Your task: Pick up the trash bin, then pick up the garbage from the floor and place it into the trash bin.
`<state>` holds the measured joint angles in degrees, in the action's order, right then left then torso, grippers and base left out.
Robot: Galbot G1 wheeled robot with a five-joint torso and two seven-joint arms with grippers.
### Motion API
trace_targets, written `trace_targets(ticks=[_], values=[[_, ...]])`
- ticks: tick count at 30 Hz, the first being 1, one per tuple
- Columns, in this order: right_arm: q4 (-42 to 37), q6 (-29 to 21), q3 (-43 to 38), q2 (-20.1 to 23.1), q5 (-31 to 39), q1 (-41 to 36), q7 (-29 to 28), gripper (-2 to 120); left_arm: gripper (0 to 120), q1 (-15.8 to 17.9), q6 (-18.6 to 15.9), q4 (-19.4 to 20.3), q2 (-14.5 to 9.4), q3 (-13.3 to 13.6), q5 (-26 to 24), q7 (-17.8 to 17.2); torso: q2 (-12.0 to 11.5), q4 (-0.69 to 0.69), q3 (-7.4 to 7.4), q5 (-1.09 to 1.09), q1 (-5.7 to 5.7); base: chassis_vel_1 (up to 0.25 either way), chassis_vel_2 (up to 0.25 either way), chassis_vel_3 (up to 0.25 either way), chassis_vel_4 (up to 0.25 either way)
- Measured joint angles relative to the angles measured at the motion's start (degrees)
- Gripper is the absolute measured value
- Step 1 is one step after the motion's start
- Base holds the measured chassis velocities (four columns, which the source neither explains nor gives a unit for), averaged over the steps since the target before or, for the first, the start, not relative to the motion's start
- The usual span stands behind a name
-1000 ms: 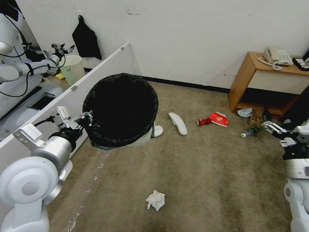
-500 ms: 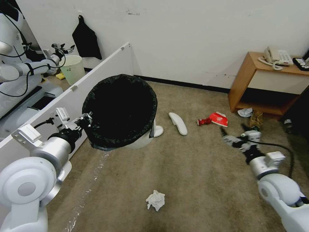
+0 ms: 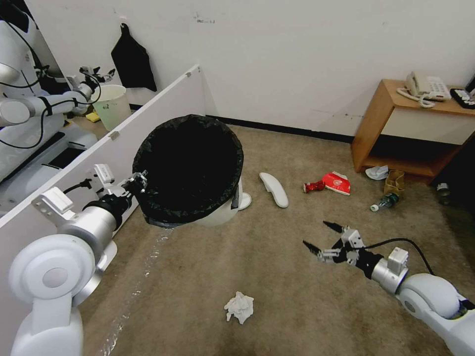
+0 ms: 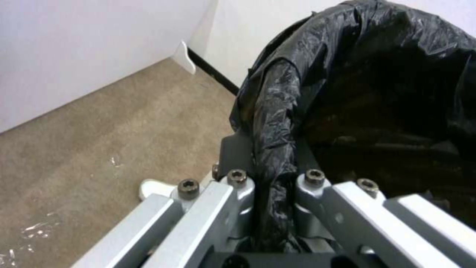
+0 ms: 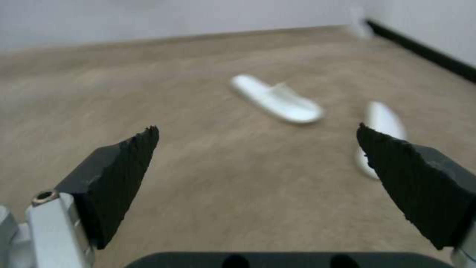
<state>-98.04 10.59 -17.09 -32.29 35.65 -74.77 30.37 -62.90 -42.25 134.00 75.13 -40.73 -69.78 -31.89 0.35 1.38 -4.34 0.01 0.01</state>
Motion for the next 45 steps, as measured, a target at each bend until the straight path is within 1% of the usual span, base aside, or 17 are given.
trace_targets(ticks=[1,2,3,4,5,7,8,9,11,19,22,24,25,30,32,35,45], values=[[0.0,0.0,0.0,0.0,0.0,0.0,0.0,100,4,0.0,0.0,0.0,0.0,0.0,0.0,0.0,0.0,0.00,0.00,0.00,0.00,0.000,0.000,0.000,0.000],[0.9,0.7,0.6,0.2,-0.7,0.6,2.2,100,4,-0.1,0.0,-0.1,0.2,0.0,0.3,0.4,0.0,0.00,0.00,0.00,0.00,0.000,0.000,0.000,0.000],[0.9,0.7,0.6,0.2,-0.7,0.6,2.2,100,4,-0.1,0.0,-0.1,0.2,0.0,0.3,0.4,0.0,0.00,0.00,0.00,0.00,0.000,0.000,0.000,0.000],[2.6,2.3,1.8,0.2,-2.0,2.2,5.6,100,4,-0.2,0.0,-0.3,0.5,0.0,1.0,1.0,0.0,0.00,0.00,-0.02,0.00,0.000,0.000,0.000,0.000],[3.6,3.0,2.7,-0.1,-2.7,3.3,7.2,100,4,-0.2,0.0,-0.4,0.6,0.0,1.3,1.2,0.0,0.00,0.00,-0.02,0.00,0.000,0.000,0.000,0.000],[4.6,3.4,3.8,-0.5,-3.3,4.7,8.5,100,4,-0.2,0.0,-0.5,0.8,0.1,1.6,1.3,0.0,0.00,0.00,0.00,0.00,0.000,0.000,0.000,0.000],[6.6,4.6,6.3,-1.9,-4.1,7.8,10.7,100,4,-0.1,0.1,-0.8,1.0,0.3,2.1,1.5,0.0,0.00,0.00,-0.01,0.00,0.000,0.000,0.000,0.000],[6.6,4.6,6.3,-1.9,-4.1,7.8,10.7,100,4,-0.1,0.1,-0.8,1.0,0.3,2.1,1.5,0.0,0.00,0.00,-0.01,0.00,0.000,0.000,0.000,0.000],[9.0,5.7,10.5,-4.4,-6.0,12.2,12.9,100,4,0.0,0.1,-1.3,1.1,0.7,3.0,1.9,0.0,-0.02,0.00,-0.01,0.00,0.000,0.000,0.000,0.000],[12.1,6.0,18.5,-8.7,-7.3,18.2,14.3,100,4,0.0,0.1,-2.0,1.3,0.9,4.0,2.5,0.0,0.00,0.00,-0.01,0.00,0.000,0.000,0.000,0.000],[15.6,6.8,25.3,-12.5,-8.6,23.7,16.4,100,4,-0.1,0.1,-2.3,1.3,0.6,4.5,2.8,0.0,-0.01,0.00,0.01,0.00,0.000,0.000,0.000,0.000],[15.9,6.8,25.8,-12.8,-8.7,24.3,16.5,100,4,-0.1,0.1,-2.3,1.3,0.6,4.5,2.9,0.0,-0.02,-0.01,0.01,0.00,0.000,0.000,0.000,0.000],[17.2,6.9,28.5,-14.3,-8.8,26.9,16.9,100,4,-0.1,0.1,-2.5,1.6,0.7,4.9,3.1,0.0,-0.01,0.00,-0.03,0.00,0.000,0.000,0.000,0.000],[18.4,6.8,31.2,-15.7,-9.0,30.1,17.3,100,4,0.0,0.1,-2.7,2.0,0.8,5.3,3.3,0.0,-0.01,0.00,-0.02,0.00,0.000,0.000,0.000,0.000],[19.5,6.0,34.3,-16.9,-9.4,33.2,17.5,100,4,-0.1,0.1,-2.9,2.2,0.9,5.6,3.4,0.0,0.00,0.00,0.00,0.00,0.000,0.000,0.000,0.000],[20.3,5.6,36.4,-17.7,-9.4,35.2,17.5,100,4,-0.2,0.1,-3.0,2.3,0.9,5.9,3.6,0.0,-0.01,0.00,-0.03,0.00,0.000,0.000,0.000,0.000],[24.2,5.2,40.7,-20.4,-10.7,38.0,18.2,100,4,-0.6,0.1,-3.1,2.5,0.5,6.5,3.9,0.0,-0.01,0.00,-0.01,0.00,0.000,0.000,0.000,0.000]])
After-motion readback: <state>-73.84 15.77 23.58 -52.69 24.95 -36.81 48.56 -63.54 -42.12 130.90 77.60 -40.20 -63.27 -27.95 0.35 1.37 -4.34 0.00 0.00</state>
